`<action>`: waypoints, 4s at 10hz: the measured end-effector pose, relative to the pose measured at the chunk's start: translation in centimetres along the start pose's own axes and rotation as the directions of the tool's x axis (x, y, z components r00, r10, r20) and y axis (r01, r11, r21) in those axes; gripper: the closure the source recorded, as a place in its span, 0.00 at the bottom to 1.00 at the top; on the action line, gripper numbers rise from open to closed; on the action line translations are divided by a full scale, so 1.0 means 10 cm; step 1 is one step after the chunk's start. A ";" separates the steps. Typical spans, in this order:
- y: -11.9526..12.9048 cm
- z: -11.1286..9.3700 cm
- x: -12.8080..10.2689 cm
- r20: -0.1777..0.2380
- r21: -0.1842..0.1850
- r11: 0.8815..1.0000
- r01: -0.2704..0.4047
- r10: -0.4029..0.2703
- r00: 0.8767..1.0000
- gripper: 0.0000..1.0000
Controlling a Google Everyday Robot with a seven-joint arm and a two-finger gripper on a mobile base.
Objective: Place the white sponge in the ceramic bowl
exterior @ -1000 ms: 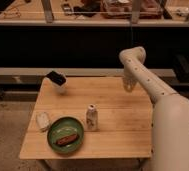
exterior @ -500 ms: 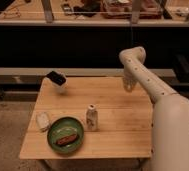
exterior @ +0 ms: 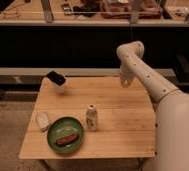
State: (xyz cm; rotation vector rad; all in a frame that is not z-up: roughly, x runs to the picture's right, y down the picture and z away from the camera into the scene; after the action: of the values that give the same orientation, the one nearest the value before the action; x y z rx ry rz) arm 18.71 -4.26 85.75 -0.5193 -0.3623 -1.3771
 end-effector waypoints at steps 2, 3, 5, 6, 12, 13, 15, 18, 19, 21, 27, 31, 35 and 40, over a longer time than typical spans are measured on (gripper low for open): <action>-0.89 -0.75 -0.29 -0.106 0.109 0.962 0.248 -0.237 0.966 0.94; -1.19 -0.96 -0.47 -0.132 0.148 0.932 0.330 -0.312 0.941 0.94; -1.91 -1.39 -1.13 -0.177 0.242 0.815 0.526 -0.496 0.850 0.94; -2.29 -1.55 -1.56 -0.201 0.288 0.729 0.621 -0.588 0.783 0.97; -3.17 -1.62 -3.04 -0.357 0.320 0.386 0.865 -0.797 0.487 0.81; -3.19 -1.62 -3.07 -0.361 0.319 0.378 0.869 -0.800 0.480 0.81; -3.19 -1.62 -3.04 -0.363 0.321 0.382 0.867 -0.796 0.485 0.81; -3.72 -1.78 -2.79 -0.454 0.363 0.329 0.872 -0.755 0.474 0.81; -3.85 -1.81 -2.71 -0.478 0.375 0.314 0.872 -0.740 0.473 0.81; -4.06 -1.82 -2.55 -0.518 0.404 0.274 0.873 -0.718 0.465 0.81; -4.63 -1.28 -2.43 -0.453 0.386 0.129 0.914 -0.836 0.309 0.84; -4.81 -0.81 -2.49 -0.292 0.371 0.198 0.907 -0.902 0.317 0.78; -4.76 -0.41 -2.51 -0.136 0.345 0.394 0.852 -0.877 0.461 0.37; -4.59 -0.09 -2.59 -0.039 0.254 0.555 0.792 -0.812 0.582 0.30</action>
State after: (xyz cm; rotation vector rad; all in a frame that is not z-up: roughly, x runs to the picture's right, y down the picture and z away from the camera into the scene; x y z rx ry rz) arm -30.82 11.72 77.53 -0.1770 -0.9167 -2.1757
